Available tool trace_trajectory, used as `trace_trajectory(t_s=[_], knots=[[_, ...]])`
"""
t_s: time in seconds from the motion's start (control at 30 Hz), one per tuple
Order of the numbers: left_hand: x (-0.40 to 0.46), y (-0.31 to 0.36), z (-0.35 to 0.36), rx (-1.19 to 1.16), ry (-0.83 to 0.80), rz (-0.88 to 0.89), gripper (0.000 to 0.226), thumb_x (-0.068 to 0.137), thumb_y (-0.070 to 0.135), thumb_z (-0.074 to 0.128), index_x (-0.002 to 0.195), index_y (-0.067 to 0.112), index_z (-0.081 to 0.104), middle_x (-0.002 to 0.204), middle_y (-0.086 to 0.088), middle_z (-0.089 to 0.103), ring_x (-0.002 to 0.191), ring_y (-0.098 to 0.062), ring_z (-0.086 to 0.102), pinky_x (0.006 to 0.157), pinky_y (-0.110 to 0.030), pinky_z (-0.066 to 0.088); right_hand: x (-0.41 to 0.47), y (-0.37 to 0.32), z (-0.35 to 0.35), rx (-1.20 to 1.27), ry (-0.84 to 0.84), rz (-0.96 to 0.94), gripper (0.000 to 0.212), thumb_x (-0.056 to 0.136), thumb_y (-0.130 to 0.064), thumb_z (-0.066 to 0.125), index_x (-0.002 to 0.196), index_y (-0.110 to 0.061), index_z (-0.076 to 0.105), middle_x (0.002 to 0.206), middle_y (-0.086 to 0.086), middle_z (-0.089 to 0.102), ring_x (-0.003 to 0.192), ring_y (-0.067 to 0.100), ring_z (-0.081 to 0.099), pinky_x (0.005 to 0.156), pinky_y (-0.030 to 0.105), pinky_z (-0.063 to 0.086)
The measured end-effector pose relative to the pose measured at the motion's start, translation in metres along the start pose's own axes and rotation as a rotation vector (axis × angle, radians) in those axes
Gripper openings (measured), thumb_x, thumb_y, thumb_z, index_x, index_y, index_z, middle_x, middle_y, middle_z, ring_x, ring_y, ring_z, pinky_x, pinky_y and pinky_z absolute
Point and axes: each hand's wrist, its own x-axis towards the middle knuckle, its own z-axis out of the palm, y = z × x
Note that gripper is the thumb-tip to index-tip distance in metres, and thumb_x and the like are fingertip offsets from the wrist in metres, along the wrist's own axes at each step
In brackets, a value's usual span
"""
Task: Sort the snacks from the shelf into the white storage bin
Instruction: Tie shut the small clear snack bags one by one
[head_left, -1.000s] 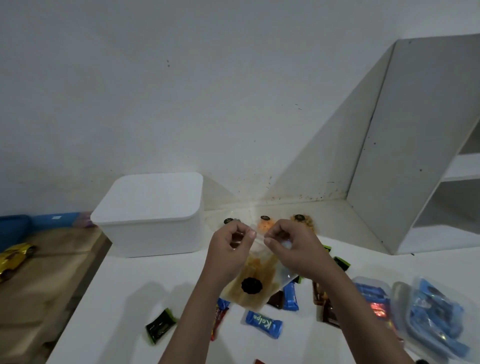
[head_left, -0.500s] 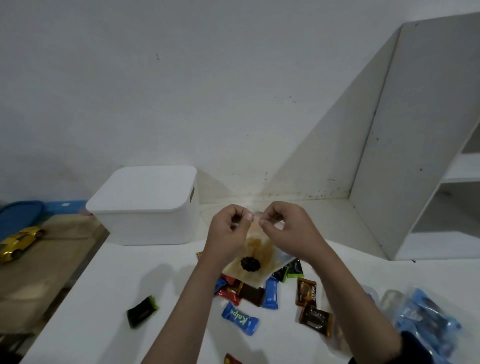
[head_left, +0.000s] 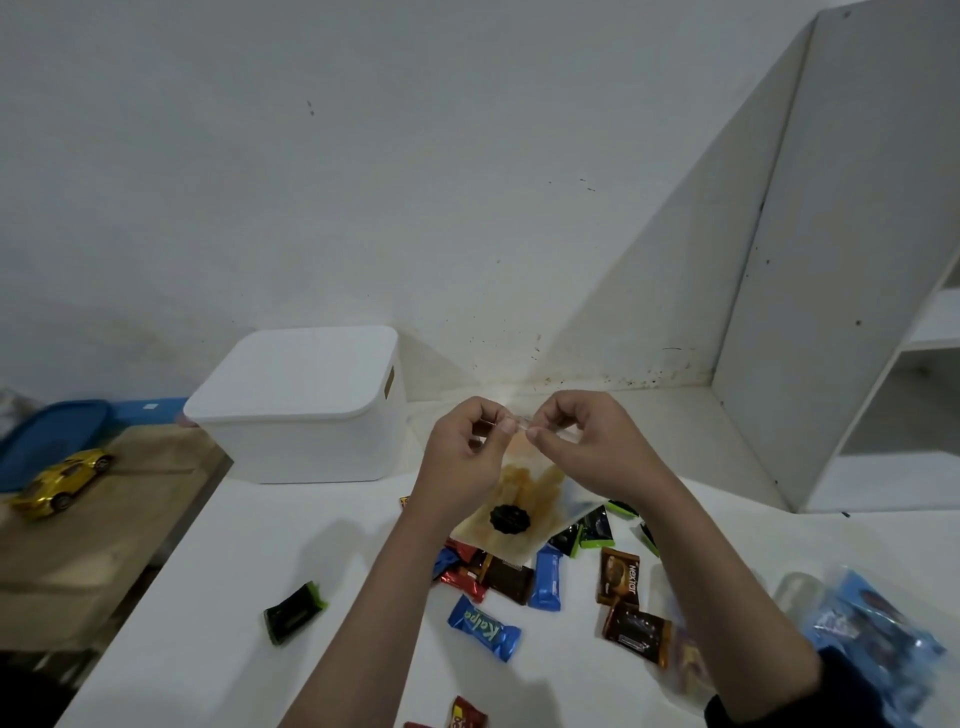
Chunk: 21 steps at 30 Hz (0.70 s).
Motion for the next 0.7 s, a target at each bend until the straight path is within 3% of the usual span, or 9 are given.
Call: trace_trajectory(t_s=[0.1, 0.3, 0.37, 0.5, 0.63, 0.7], knots=[[-0.001, 0.001, 0.0, -0.009, -0.004, -0.018, 0.014, 0.091, 0.012, 0.058, 0.081, 0.021, 0.061, 0.08, 0.003, 0.064, 0.08, -0.015, 0.061, 0.079, -0.037, 0.051, -0.002, -0.002, 0.002, -0.034, 0.037, -0.032, 0.02, 0.084, -0.018, 0.065, 0.068, -0.028, 0.059, 0.071, -0.012, 0.061, 0.073, 0.002, 0.058, 0.067, 0.014, 0.043], [0.001, 0.0, -0.002, -0.025, -0.04, -0.036, 0.004, 0.09, 0.015, 0.06, 0.087, 0.016, 0.064, 0.083, 0.0, 0.066, 0.084, -0.022, 0.063, 0.081, -0.041, 0.053, -0.005, -0.002, 0.002, -0.049, 0.079, -0.047, 0.017, 0.084, -0.018, 0.065, 0.071, -0.028, 0.06, 0.073, -0.012, 0.063, 0.076, 0.0, 0.058, 0.067, 0.007, 0.041], [0.001, 0.001, -0.003, -0.022, -0.072, -0.041, 0.006, 0.089, 0.016, 0.062, 0.085, 0.02, 0.063, 0.08, 0.007, 0.065, 0.082, -0.017, 0.062, 0.08, -0.04, 0.053, -0.005, -0.002, -0.001, -0.059, 0.059, -0.04, 0.019, 0.085, -0.018, 0.066, 0.071, -0.029, 0.06, 0.075, -0.012, 0.063, 0.079, 0.003, 0.059, 0.069, 0.011, 0.041], [-0.003, -0.001, -0.003, 0.065, -0.057, 0.024, 0.012, 0.088, 0.014, 0.062, 0.08, 0.023, 0.061, 0.07, 0.022, 0.062, 0.07, 0.001, 0.056, 0.069, -0.022, 0.047, -0.006, -0.004, 0.0, -0.09, 0.003, -0.031, 0.01, 0.085, -0.02, 0.066, 0.077, -0.025, 0.064, 0.078, -0.01, 0.065, 0.082, 0.005, 0.061, 0.074, 0.023, 0.048], [-0.009, -0.006, -0.004, 0.073, -0.006, 0.06, 0.007, 0.087, 0.017, 0.057, 0.08, 0.017, 0.06, 0.073, 0.011, 0.059, 0.07, -0.001, 0.053, 0.065, -0.013, 0.044, -0.008, -0.004, 0.0, -0.132, -0.042, -0.02, 0.008, 0.083, -0.029, 0.068, 0.083, -0.02, 0.068, 0.084, -0.008, 0.067, 0.085, 0.005, 0.061, 0.078, 0.028, 0.051], [-0.01, -0.008, -0.007, 0.049, 0.013, 0.031, 0.01, 0.09, 0.013, 0.056, 0.081, 0.017, 0.059, 0.077, 0.001, 0.061, 0.072, -0.007, 0.055, 0.066, -0.016, 0.046, -0.009, -0.005, -0.002, -0.15, -0.046, -0.015, 0.006, 0.083, -0.027, 0.067, 0.082, -0.02, 0.067, 0.085, -0.008, 0.067, 0.086, 0.006, 0.062, 0.079, 0.029, 0.051]])
